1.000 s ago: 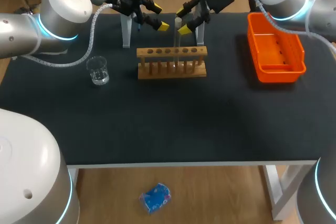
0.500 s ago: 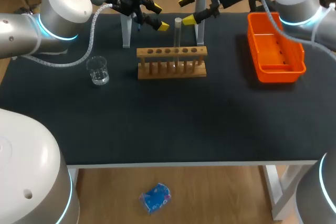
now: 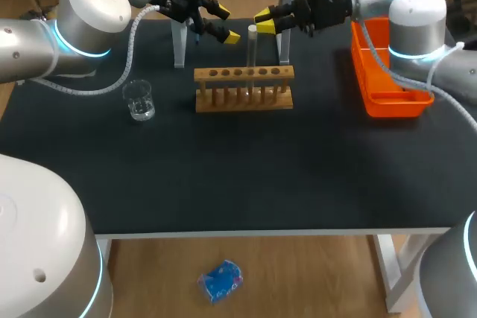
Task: Invert the test tube, pick up the pipette, mount the tip to pipette, aspirate from beaker and dispense into the tube, eject the tip, return the pipette, and cap with the stopper.
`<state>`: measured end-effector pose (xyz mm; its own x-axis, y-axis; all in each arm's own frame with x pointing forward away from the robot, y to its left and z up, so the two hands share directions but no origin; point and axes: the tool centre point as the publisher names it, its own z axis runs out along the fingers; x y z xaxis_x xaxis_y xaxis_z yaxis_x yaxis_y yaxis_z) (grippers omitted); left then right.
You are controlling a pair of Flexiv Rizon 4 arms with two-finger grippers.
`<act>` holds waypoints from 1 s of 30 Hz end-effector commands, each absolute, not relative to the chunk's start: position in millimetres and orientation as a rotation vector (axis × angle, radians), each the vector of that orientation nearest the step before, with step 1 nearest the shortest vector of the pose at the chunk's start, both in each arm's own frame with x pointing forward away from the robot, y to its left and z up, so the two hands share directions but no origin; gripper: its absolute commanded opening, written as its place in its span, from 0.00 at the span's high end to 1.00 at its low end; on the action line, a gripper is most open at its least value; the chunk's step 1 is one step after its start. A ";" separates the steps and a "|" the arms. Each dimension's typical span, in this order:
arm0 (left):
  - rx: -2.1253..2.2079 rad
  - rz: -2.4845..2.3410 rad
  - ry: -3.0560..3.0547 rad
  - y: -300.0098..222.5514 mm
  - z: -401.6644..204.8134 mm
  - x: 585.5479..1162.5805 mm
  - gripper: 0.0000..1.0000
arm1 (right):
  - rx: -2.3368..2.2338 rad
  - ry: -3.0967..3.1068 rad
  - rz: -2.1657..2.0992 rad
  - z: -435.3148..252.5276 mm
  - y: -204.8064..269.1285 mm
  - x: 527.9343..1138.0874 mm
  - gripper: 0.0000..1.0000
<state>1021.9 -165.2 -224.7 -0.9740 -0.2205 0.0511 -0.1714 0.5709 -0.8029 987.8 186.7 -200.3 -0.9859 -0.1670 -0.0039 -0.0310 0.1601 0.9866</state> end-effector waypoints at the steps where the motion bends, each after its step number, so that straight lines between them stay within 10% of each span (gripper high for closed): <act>1: -0.342 -1.384 2.745 -164.9 -223.1 1023.1 0.00 | 0.202 -2.308 -1.957 -200.5 187.1 989.6 1.00; 30: -0.342 -1.384 2.745 -164.9 -223.1 1023.1 0.00 | 0.195 -2.183 -2.042 -216.8 204.7 1017.6 1.00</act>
